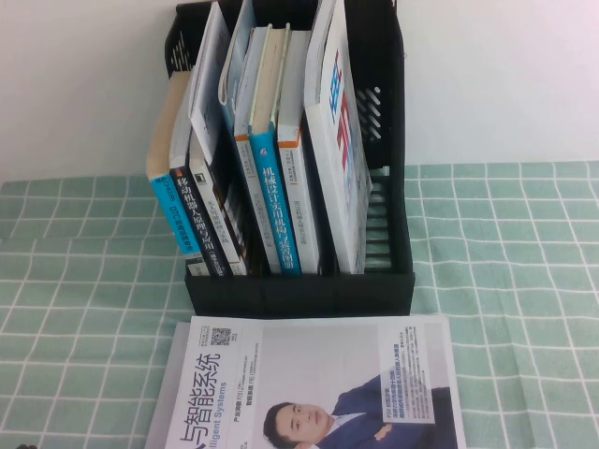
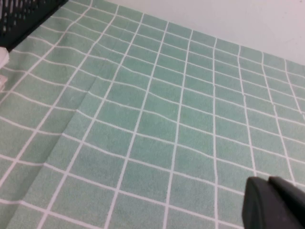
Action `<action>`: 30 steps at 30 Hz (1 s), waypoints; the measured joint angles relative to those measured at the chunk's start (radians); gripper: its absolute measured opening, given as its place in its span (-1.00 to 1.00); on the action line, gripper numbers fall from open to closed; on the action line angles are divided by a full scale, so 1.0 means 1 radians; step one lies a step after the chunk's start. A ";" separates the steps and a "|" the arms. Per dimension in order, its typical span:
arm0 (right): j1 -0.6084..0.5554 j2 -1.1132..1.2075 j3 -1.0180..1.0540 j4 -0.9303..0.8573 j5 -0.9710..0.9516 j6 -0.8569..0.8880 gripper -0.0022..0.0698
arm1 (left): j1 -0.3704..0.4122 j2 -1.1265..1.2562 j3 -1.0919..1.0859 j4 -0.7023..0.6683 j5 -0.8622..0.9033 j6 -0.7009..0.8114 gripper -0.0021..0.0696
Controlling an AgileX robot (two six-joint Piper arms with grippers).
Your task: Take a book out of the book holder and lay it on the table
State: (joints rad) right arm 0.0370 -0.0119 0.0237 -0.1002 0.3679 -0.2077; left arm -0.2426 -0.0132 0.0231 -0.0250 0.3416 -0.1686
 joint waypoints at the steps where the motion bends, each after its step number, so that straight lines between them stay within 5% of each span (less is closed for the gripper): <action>1: 0.000 0.000 0.000 0.000 0.000 0.000 -0.95 | 0.000 0.000 0.000 0.000 0.000 0.000 -0.95; 17: 0.000 0.000 0.004 0.000 -0.030 0.014 -0.95 | 0.000 0.000 0.000 0.007 -0.113 0.000 -0.95; 30: 0.000 0.000 0.004 0.000 -0.357 0.010 -0.95 | 0.000 0.000 0.000 0.130 -0.490 0.006 -0.95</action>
State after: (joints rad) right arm 0.0370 -0.0119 0.0276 -0.1002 0.0108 -0.1981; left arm -0.2426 -0.0132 0.0236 0.1047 -0.1488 -0.1627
